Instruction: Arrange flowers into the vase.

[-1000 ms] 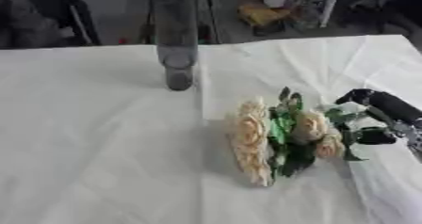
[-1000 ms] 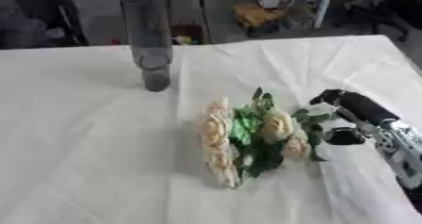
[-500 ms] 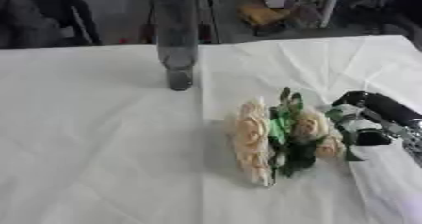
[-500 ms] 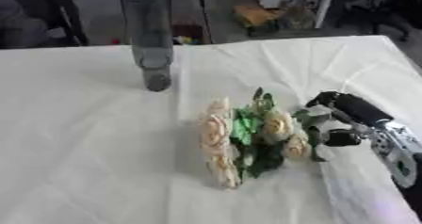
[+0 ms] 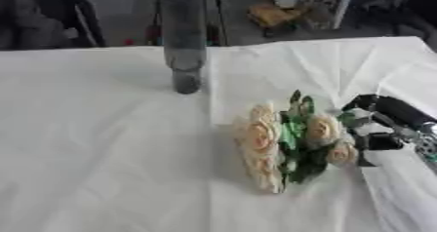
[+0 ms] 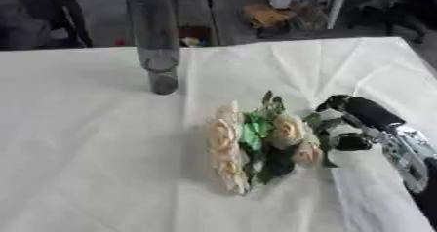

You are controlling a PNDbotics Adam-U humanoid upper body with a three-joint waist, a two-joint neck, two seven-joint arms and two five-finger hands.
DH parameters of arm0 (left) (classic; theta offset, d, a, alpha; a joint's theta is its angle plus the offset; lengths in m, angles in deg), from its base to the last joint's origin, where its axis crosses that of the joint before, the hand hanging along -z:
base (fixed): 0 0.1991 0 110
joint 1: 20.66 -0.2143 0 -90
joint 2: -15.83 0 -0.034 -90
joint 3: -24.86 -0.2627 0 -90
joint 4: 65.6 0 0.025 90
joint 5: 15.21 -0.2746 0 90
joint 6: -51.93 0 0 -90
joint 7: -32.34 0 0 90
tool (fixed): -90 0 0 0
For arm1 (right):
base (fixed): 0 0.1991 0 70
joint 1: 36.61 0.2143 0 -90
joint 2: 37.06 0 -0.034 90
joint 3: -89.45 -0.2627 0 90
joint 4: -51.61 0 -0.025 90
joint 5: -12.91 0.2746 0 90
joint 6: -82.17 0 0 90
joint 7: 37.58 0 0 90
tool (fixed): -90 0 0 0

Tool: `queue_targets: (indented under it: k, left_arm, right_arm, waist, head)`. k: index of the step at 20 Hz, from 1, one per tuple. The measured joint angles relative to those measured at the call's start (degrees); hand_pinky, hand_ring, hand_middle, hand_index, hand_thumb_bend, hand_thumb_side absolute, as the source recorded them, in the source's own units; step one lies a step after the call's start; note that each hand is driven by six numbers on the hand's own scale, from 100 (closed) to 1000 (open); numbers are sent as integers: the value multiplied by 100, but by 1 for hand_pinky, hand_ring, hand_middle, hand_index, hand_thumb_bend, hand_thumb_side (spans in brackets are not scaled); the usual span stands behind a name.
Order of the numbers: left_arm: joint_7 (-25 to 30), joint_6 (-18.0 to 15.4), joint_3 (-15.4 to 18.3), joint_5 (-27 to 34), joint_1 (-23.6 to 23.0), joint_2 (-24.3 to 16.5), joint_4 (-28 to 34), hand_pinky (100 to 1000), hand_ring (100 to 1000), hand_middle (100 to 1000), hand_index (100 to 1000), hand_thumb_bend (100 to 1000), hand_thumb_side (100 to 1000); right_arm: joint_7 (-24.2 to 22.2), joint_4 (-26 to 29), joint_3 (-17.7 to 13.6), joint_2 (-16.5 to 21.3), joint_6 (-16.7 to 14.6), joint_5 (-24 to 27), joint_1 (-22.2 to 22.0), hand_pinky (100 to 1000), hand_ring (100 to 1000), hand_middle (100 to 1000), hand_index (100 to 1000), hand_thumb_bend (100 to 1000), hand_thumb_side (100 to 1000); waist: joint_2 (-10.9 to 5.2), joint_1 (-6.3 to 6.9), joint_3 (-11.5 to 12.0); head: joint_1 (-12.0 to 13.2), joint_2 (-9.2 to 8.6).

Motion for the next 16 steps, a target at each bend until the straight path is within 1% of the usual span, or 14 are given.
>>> queue_targets:
  k: [5, 7, 9, 12, 13, 16]
  left_arm:
    - [2, 0, -1, 0, 3, 0, 0, 683, 644, 619, 814, 367, 153]
    - [2, 0, -1, 1, 4, 0, 0, 682, 644, 619, 814, 367, 153]
    - [2, 0, -1, 2, 4, 1, -1, 682, 644, 619, 814, 366, 153]
    - [3, 1, -1, 3, 4, 2, -1, 683, 644, 619, 814, 365, 153]
    - [3, 0, -1, 3, 4, 4, -1, 683, 644, 619, 814, 365, 153]
    - [4, 0, -1, 3, 4, 4, -1, 683, 644, 619, 814, 365, 153]
  right_arm:
    - [91, -56, 32, -32, 36, -53, 54, 721, 766, 688, 776, 334, 245]
    - [114, -81, 34, -56, 47, -77, 88, 701, 747, 666, 764, 330, 249]
    - [146, -105, 35, -81, 59, -92, 97, 654, 701, 630, 744, 325, 255]
    - [220, -107, 47, -98, 75, -94, 104, 526, 580, 523, 675, 315, 245]
    - [259, -107, 51, -111, 84, -94, 111, 510, 565, 507, 663, 313, 244]
    - [377, -107, 68, -123, 109, -94, 113, 510, 565, 507, 663, 313, 244]
  waist:
    - [0, 2, 2]
    - [0, 3, 2]
    - [0, 3, 3]
    - [0, 4, 2]
    - [0, 5, 2]
    - [0, 11, 1]
  head:
    - [-23, 0]
    - [-26, 0]
    - [-27, 0]
    - [-27, 0]
    - [-27, 0]
    - [-27, 0]
